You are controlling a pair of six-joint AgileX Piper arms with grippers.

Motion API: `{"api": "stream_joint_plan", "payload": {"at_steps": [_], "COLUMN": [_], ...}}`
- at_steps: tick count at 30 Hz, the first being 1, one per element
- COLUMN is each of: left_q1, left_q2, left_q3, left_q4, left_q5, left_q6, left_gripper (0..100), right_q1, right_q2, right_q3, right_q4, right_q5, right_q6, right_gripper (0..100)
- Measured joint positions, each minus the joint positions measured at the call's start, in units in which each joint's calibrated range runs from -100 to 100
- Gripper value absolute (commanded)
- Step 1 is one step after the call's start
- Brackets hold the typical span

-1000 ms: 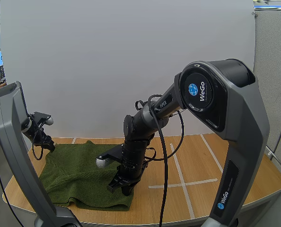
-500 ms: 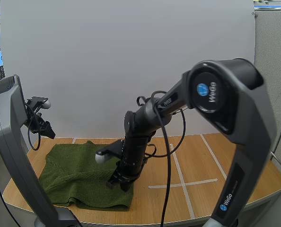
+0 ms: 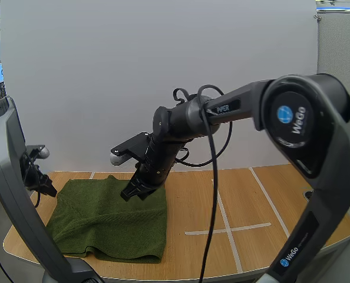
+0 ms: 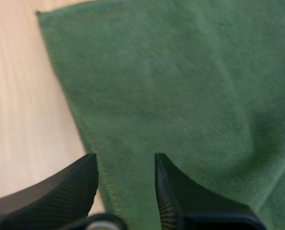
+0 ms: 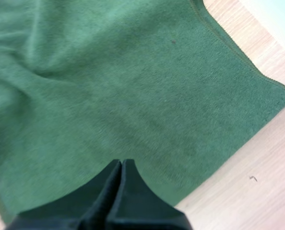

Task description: Fold the towel

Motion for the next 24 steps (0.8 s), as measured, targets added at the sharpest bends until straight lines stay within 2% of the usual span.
{"api": "stream_joint_plan", "payload": {"at_steps": [11,18,24], "left_q1": [0.00,0.00,0.00], "left_q2": [-0.15,-0.15,-0.15], "left_q3": [11.72,14.57,15.63], "left_q4": [0.48,2.27,2.84], "left_q5": [0.16,0.16,-2.56], "left_q6": [3.22,3.73,4.21], "left_gripper": [61,61,61], "right_q1": [-1.27,-3.69,-3.87], "right_q2": [12.90,20.24,22.79], "right_q3": [-5.53,-8.32,-8.30], "right_q4": [-2.66,-2.68,-2.68], "right_q5": [-11.11,-16.14,-17.05], "right_q6": [0.18,0.18,0.18], "right_gripper": [0,0,0]}}
